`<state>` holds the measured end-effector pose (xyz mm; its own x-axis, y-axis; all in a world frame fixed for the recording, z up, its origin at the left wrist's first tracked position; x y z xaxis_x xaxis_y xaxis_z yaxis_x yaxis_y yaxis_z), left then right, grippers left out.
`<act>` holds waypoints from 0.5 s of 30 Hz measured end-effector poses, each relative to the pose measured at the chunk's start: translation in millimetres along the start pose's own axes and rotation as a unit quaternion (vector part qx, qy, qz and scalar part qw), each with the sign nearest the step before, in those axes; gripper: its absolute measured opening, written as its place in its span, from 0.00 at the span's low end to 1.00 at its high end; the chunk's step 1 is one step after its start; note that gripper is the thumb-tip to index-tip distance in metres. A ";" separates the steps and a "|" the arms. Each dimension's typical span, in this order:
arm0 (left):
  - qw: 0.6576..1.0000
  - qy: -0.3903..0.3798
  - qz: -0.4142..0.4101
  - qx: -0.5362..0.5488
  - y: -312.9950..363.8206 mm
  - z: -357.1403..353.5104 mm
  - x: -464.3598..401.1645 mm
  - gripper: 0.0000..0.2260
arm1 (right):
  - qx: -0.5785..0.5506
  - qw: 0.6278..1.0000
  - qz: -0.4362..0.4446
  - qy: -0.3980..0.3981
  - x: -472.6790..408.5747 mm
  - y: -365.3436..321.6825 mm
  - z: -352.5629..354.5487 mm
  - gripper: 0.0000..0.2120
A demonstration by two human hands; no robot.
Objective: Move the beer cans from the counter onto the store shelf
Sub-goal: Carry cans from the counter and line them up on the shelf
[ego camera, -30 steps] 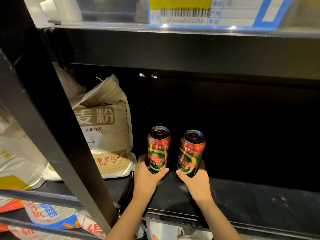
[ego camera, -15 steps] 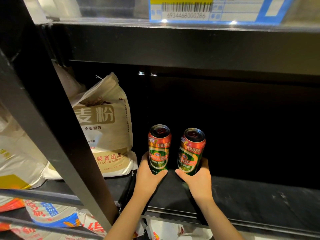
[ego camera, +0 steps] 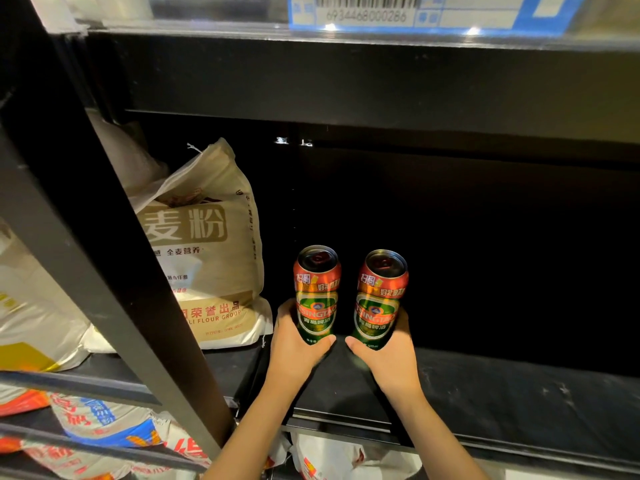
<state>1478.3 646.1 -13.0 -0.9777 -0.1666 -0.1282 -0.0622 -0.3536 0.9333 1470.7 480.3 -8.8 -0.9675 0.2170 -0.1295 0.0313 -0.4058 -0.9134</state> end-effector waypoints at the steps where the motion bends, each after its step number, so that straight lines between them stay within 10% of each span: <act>1: 1.000 -0.003 0.004 0.007 0.0 -0.3 0.6 0.34 | 0.012 1.000 0.002 0.011 -0.3 0.4 -0.4 0.37; 15: 0.997 0.009 0.005 0.074 -5.4 2.6 1.1 0.31 | 0.030 0.999 -0.004 0.018 2.0 -5.2 2.0 0.31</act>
<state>1477.0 650.3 -17.4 -0.9745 -0.1873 -0.1231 -0.0822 -0.2125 0.9737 1468.0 481.1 -3.5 -0.9579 0.2518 -0.1377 0.0080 -0.4560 -0.8899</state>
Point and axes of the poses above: each hand's wrist, its own x-axis away from the middle knuckle, its own z-axis out of the back of the hand, y = z × x, the point moved 2 cm from there along -x, towards the middle knuckle, and after that the axes turned 2 degrees about -y, right-handed, at the moved point
